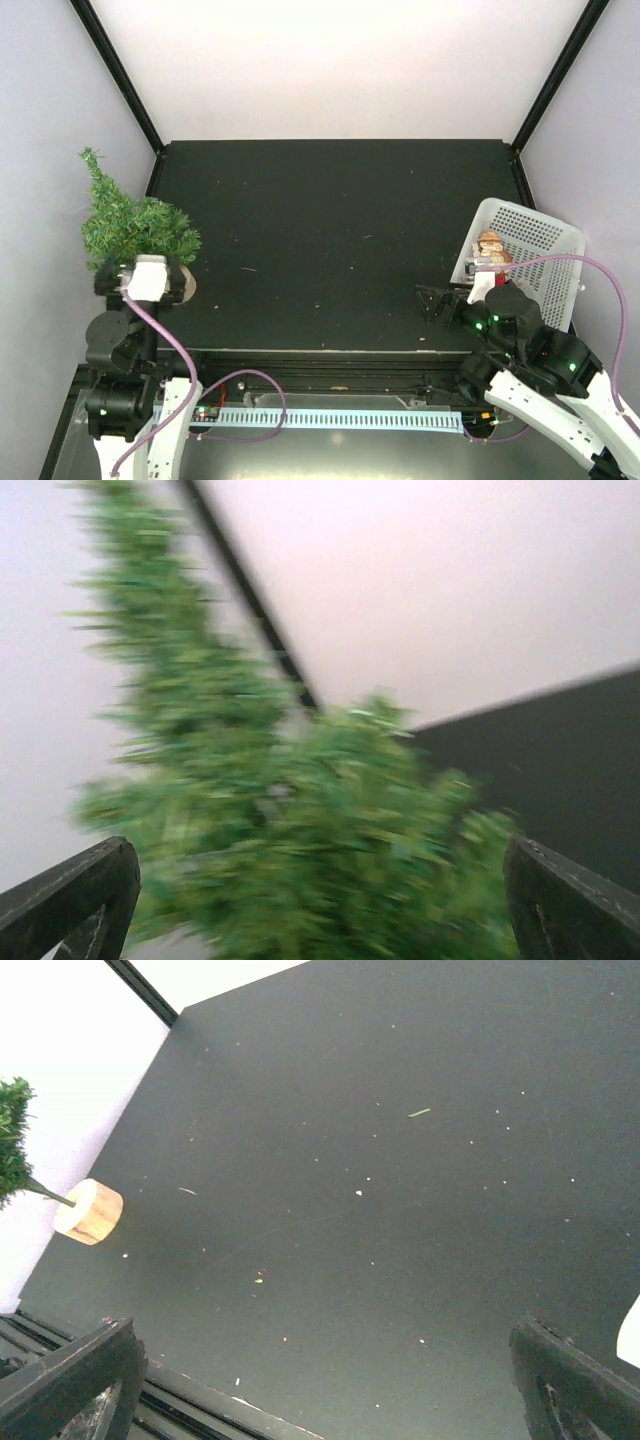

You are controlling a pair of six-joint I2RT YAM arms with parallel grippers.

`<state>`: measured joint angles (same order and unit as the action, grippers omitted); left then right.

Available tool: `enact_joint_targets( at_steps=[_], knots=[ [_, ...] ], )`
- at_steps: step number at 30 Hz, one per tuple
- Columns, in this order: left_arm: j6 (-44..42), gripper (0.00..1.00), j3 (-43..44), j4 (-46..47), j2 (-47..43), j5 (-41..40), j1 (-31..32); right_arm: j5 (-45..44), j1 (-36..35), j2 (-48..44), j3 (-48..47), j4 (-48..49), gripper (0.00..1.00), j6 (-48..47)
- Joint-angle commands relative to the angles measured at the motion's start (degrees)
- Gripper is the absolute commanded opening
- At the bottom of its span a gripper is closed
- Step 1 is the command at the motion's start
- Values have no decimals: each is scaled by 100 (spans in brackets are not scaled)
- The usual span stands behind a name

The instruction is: Decorate the small christmas tree

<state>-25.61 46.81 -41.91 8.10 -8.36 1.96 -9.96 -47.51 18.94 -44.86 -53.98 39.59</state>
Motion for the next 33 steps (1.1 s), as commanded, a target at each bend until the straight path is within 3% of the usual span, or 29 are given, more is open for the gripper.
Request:
enact_joint_targets(
  at_steps=[1,5,13,27,33],
  knots=[
    [1197,99,331,1350,37,-2638,-41,-25,-36,140,108,221,100,23],
    [1377,99,284,1692,51,-2914,-64,3,-33,224,173,331,100,22],
    [683,99,-363,3252,136,-2822,-70,69,-39,478,206,492,100,-19],
    [478,99,-289,4633,1555,-2818,-109,152,-39,1569,8,1122,100,-235],
    [556,97,-208,5032,2310,-2655,-487,164,-31,2037,-39,1447,100,-284]
  ],
)
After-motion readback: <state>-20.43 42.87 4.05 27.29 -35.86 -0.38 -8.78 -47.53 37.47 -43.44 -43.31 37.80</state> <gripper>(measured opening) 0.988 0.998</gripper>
